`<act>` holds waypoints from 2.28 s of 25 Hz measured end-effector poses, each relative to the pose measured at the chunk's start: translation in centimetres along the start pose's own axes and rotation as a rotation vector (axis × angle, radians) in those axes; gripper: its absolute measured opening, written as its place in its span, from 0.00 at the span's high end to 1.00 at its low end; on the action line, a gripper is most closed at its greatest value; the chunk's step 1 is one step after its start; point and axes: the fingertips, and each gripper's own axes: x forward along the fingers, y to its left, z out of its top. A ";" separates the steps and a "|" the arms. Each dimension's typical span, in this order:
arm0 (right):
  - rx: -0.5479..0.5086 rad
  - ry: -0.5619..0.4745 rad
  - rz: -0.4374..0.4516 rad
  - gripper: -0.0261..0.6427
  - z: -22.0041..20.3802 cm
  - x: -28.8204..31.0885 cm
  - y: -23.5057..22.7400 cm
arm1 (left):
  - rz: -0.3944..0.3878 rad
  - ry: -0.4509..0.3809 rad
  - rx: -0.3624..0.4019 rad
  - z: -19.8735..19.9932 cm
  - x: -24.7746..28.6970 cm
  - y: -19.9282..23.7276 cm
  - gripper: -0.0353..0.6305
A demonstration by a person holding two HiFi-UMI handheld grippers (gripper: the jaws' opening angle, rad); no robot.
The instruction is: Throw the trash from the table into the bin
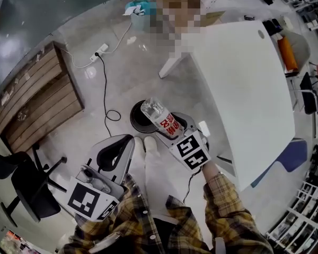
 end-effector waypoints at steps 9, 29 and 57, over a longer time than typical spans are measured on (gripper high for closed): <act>0.062 0.052 0.049 0.51 -8.2 11.8 -2.0 | 0.047 -0.045 0.021 -5.1 2.2 3.6 0.94; 0.121 0.426 0.143 0.51 -29.5 33.2 -3.9 | 0.125 -0.012 0.003 -22.0 3.6 8.7 0.94; 0.371 0.227 0.188 0.50 -16.7 14.5 -0.6 | -0.031 0.059 0.002 -7.6 3.9 -3.6 0.94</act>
